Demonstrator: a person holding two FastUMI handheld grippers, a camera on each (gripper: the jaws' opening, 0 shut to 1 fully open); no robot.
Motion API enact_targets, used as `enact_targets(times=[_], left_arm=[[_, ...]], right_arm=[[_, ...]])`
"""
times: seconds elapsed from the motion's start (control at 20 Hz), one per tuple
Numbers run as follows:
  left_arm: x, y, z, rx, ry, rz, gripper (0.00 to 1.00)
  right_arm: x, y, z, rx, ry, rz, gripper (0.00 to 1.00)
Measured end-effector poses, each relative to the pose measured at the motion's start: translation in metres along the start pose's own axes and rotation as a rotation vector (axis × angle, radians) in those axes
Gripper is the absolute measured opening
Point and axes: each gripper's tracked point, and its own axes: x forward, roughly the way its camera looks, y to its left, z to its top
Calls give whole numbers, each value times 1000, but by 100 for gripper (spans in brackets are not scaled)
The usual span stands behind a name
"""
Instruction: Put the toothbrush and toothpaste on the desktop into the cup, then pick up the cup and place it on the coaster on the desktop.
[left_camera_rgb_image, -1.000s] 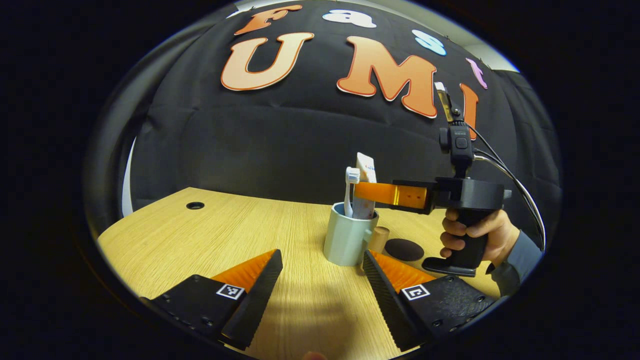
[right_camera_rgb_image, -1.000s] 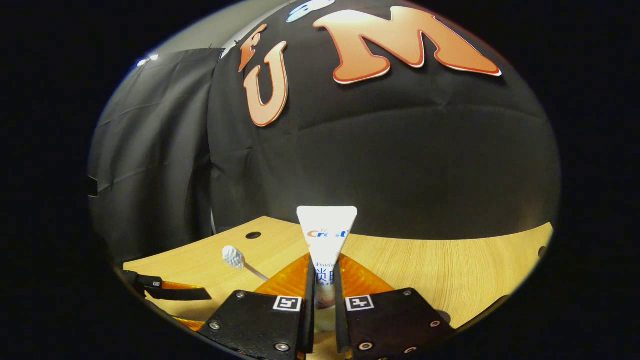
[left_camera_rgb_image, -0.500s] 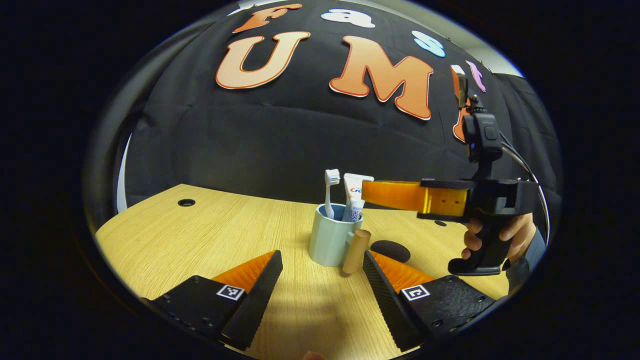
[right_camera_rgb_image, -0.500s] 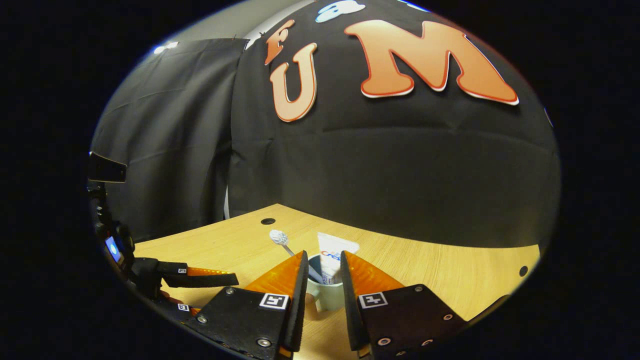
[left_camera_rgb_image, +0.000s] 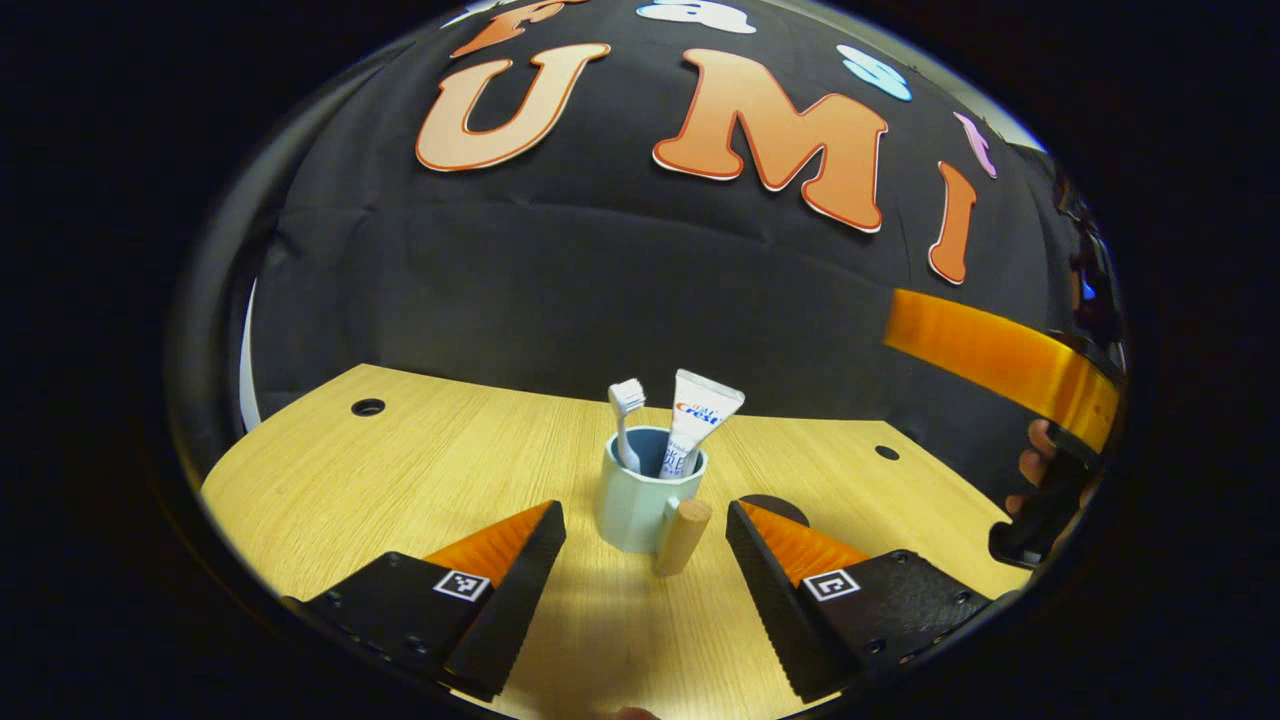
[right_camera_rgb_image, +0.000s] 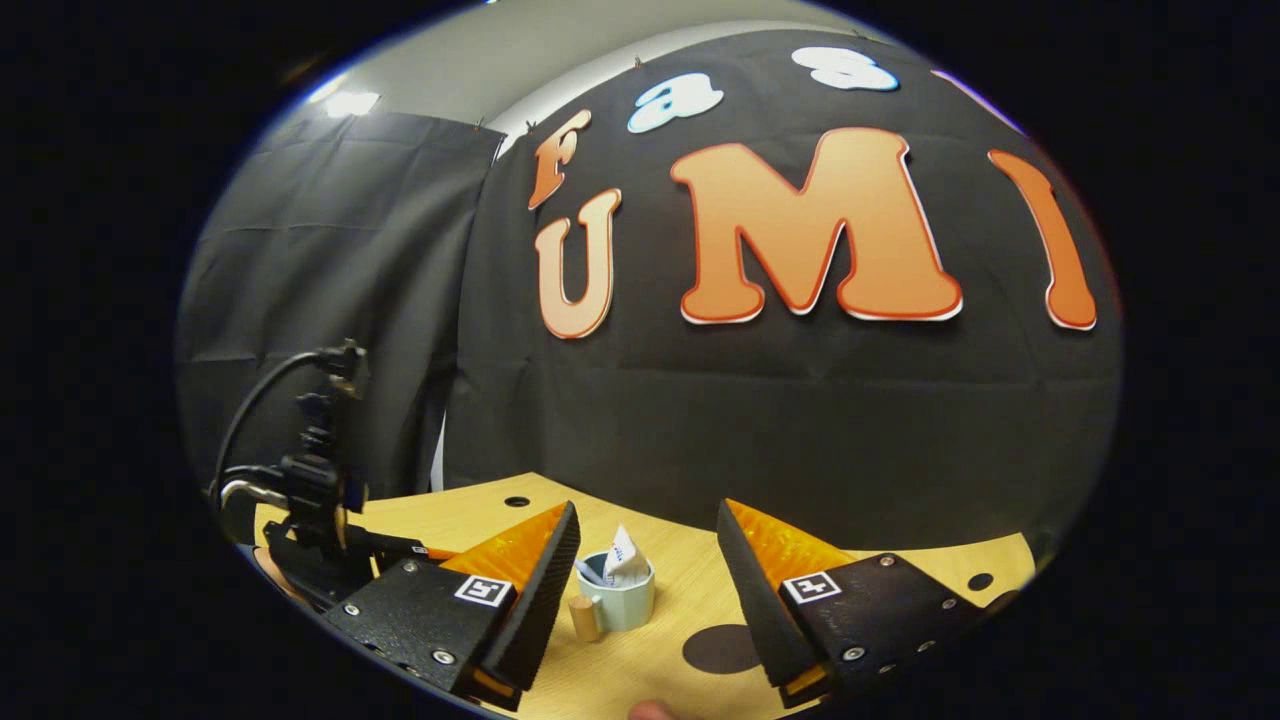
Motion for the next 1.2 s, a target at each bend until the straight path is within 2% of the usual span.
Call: enact_targets(times=[0.1, 0.25, 0.45, 0.6, 0.75, 1.15, 1.2], left_arm=[[10, -7, 8, 0, 46, -2, 97], [21, -7, 10, -6, 125, 30, 98], [33, -16, 7, -68, 257, 91, 98], [43, -26, 5, -41, 329, 140, 97], [55, -38, -12, -27, 402, 164, 98], [78, -28, -54, -42, 529, 324, 98], [79, -27, -59, -45, 540, 330, 97]], right_arm=[[-19, -14, 10, -4, -25, -43, 86], [-49, -23, 21, 0, -64, -64, 86], [-80, -37, 33, -13, -100, -102, 86], [-108, -44, 38, -21, -116, -110, 86], [-134, -51, 42, -24, -126, -127, 86], [-189, -71, 34, -11, -132, -173, 86], [-195, -73, 34, -9, -134, -178, 81]])
